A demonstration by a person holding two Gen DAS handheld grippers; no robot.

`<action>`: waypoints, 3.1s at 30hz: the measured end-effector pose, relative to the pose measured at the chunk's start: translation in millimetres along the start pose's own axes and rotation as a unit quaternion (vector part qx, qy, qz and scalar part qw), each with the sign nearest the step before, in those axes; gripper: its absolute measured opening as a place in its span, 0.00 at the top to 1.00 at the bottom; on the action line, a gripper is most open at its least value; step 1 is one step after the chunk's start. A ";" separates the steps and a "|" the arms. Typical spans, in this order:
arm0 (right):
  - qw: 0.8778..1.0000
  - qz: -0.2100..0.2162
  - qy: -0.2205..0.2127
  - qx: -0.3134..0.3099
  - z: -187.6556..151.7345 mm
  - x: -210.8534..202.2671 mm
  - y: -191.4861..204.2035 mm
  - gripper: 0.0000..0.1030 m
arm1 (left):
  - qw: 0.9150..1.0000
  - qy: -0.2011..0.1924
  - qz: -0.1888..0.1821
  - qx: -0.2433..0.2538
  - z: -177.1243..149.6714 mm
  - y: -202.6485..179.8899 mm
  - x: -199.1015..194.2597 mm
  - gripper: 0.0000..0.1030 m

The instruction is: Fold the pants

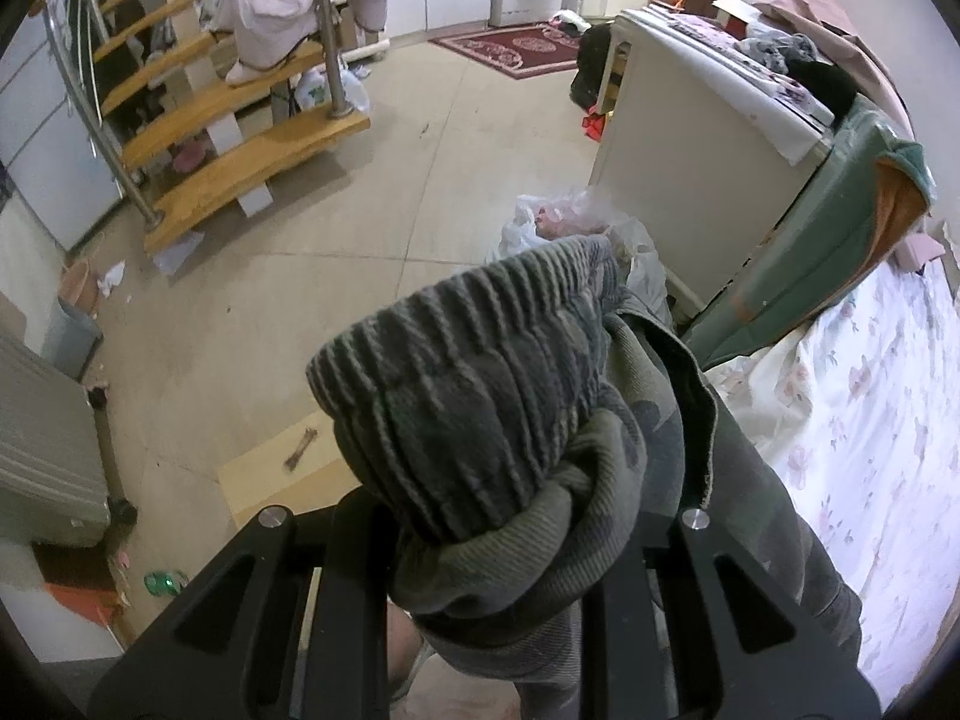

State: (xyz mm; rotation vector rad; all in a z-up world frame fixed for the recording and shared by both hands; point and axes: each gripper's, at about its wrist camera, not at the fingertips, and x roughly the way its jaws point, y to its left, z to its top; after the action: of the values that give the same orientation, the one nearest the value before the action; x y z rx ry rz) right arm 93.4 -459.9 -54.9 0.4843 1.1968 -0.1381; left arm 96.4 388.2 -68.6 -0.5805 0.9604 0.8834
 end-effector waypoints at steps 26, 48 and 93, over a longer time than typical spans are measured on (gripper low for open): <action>0.969 -0.201 -0.068 -0.126 108.3 40.3 20.4 0.81 | 1.000 0.003 -0.007 0.009 2.0 -1.8 10.2 0.83; 0.959 0.086 0.123 -0.241 -94.1 128.8 179.4 0.96 | 0.944 -0.186 -0.180 0.204 -48.4 -69.1 -153.2 0.83; 0.942 0.182 0.043 -0.278 -16.1 105.2 239.7 0.92 | 0.870 0.117 -0.108 0.467 -235.3 -137.2 -30.3 0.17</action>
State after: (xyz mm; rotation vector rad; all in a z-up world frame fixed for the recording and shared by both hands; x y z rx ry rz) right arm 203.3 -223.9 -86.9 0.2036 1.1484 0.5346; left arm 98.1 125.4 -146.3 0.0566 1.3682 0.0730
